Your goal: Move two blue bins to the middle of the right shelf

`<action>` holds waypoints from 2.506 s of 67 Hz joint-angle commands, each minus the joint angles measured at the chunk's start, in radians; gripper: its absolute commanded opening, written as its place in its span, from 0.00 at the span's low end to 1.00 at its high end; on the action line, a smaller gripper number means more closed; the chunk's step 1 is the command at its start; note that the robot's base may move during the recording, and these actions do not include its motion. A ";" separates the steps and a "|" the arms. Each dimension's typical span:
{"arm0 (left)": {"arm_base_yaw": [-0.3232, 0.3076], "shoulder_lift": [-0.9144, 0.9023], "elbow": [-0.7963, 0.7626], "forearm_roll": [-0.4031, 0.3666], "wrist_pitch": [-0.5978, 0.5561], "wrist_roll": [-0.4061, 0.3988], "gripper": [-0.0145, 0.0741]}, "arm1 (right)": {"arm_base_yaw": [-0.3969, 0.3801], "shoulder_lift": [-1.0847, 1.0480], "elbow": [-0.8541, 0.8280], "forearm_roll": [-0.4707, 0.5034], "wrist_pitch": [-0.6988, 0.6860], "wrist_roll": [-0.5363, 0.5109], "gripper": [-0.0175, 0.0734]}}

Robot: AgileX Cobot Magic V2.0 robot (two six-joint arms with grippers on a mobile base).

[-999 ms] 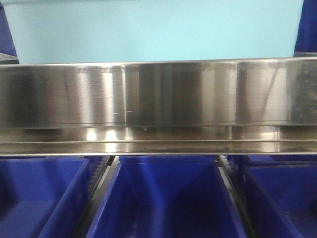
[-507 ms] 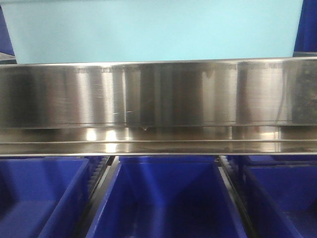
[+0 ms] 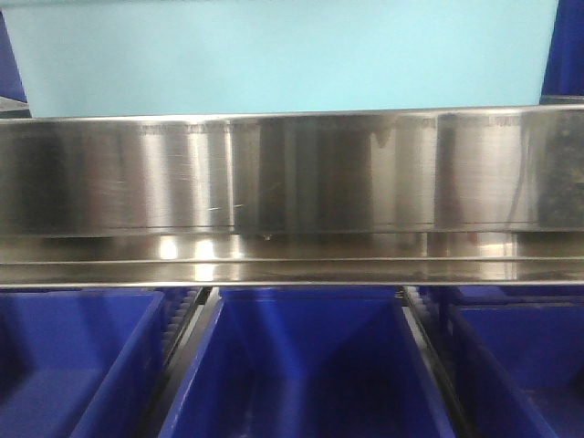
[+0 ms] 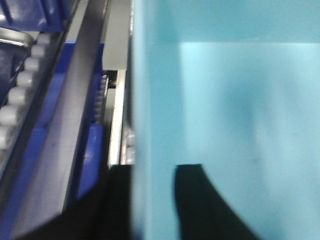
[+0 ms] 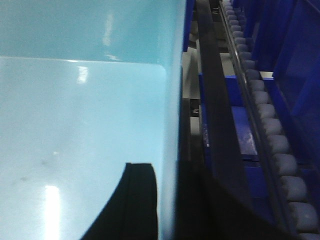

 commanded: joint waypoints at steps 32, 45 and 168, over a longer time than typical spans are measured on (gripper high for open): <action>-0.010 -0.032 -0.122 -0.089 0.131 0.003 0.57 | 0.012 0.000 -0.174 0.110 0.146 -0.032 0.54; -0.010 -0.015 -0.213 -0.188 0.297 0.095 0.57 | 0.012 0.013 -0.274 0.223 0.305 -0.171 0.54; 0.127 0.089 -0.200 -0.447 0.545 0.318 0.57 | -0.105 0.078 -0.184 0.483 0.510 -0.357 0.54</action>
